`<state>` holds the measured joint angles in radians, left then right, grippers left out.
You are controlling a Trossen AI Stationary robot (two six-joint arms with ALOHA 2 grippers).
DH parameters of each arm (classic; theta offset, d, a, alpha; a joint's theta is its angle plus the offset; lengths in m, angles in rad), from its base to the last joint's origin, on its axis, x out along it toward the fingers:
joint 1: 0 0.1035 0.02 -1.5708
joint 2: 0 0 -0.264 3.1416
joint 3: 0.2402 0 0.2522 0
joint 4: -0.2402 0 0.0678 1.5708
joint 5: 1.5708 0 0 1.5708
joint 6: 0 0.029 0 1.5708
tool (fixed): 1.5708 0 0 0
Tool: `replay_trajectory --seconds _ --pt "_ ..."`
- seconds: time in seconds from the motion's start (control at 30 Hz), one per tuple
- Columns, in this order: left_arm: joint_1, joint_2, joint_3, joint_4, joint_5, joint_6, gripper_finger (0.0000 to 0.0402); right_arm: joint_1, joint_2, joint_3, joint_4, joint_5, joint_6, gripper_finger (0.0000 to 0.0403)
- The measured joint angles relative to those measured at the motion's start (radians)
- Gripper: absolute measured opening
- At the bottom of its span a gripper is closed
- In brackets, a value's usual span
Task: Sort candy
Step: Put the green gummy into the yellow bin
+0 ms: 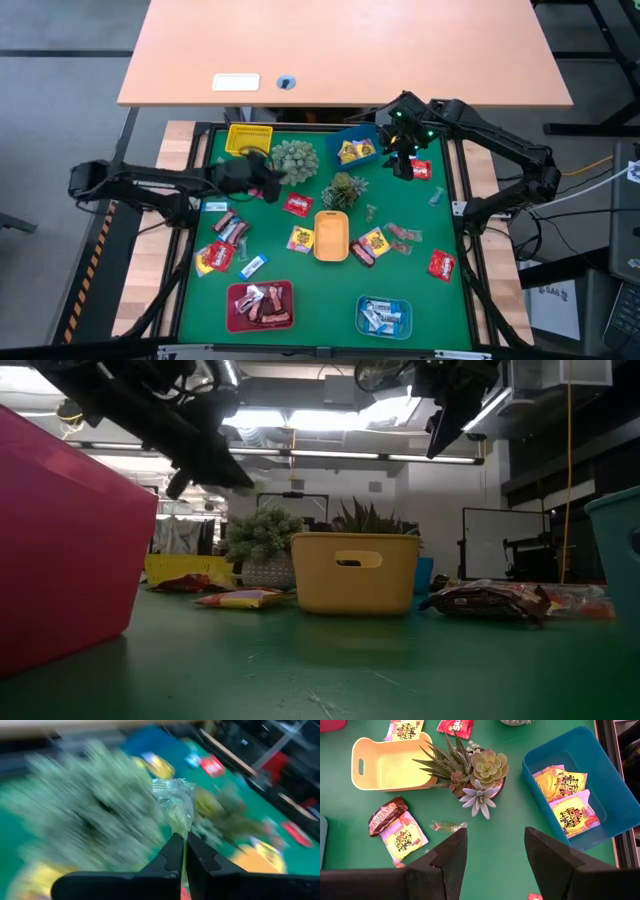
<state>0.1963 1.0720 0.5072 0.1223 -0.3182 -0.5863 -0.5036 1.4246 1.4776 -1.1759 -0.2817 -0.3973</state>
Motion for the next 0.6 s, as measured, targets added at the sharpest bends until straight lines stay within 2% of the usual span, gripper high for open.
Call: replay_trajectory --seconds 0.13,0.33,0.6 --pt "0.134 -0.055 0.0 -0.014 -0.067 0.119 0.0 0.0 0.0 0.0 0.0 0.0 0.0 0.0198" --pt "0.319 -0.059 0.001 -0.046 -0.094 0.218 0.0 0.0 0.0 0.0 0.002 0.0 0.0 0.0198" --pt "0.458 -0.043 0.001 -0.123 -0.178 0.257 0.0 0.0 0.0 0.0 0.009 0.0 0.0 0.0198"
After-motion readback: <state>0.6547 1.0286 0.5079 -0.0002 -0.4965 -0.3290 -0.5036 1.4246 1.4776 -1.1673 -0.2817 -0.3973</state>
